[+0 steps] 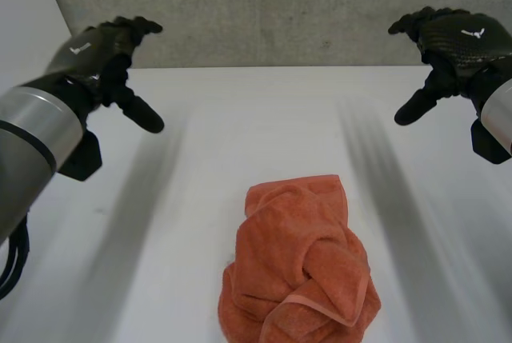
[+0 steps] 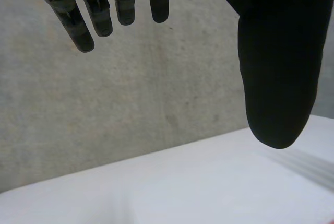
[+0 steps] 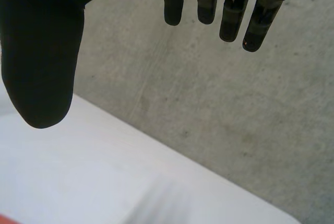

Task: Fold the laundry

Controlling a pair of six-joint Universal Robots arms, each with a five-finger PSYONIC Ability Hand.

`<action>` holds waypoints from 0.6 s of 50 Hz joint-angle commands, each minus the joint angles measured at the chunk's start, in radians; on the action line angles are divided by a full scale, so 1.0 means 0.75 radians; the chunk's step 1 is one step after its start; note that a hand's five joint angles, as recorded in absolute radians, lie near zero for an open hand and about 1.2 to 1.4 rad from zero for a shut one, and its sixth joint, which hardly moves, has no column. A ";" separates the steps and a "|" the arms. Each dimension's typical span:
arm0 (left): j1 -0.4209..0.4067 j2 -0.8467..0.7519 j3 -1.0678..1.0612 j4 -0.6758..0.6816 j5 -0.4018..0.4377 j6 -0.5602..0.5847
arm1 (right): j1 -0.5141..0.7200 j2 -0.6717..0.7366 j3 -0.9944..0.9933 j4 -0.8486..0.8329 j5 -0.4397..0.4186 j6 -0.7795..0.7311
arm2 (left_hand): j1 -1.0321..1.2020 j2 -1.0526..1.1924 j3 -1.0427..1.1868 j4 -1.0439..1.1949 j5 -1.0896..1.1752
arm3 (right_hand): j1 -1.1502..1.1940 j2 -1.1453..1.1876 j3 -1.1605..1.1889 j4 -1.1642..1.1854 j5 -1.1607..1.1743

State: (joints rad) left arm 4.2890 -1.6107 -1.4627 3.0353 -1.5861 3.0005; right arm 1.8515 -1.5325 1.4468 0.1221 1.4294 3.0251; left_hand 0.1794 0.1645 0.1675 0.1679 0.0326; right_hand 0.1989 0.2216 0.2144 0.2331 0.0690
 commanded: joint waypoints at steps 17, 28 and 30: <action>-0.507 -0.423 -0.026 0.039 0.258 0.129 | -0.128 0.070 0.245 0.210 -0.063 -0.297 | 0.046 0.065 0.061 0.061 0.009 | -0.032 -0.063 -0.053 -0.078 -0.092; -0.628 -0.640 0.060 0.023 0.288 0.574 | -0.298 0.068 0.458 0.077 -0.153 -0.295 | 0.797 0.817 0.813 0.812 0.760 | -0.032 -0.063 -0.053 -0.078 -0.092; -0.628 -0.646 0.073 0.023 0.266 0.583 | -0.315 0.068 0.476 0.074 -0.175 -0.295 | 1.087 1.107 1.103 1.102 1.050 | -0.032 -0.063 -0.053 -0.078 -0.092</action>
State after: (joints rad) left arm 3.8292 -2.0408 -1.4463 3.0561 -1.3499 3.3317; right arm 1.6791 -1.4805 1.7235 0.2130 1.3522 2.8024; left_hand 0.2361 0.2351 0.2354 0.2360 0.0632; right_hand 0.1989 0.2216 0.2144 0.2331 0.0690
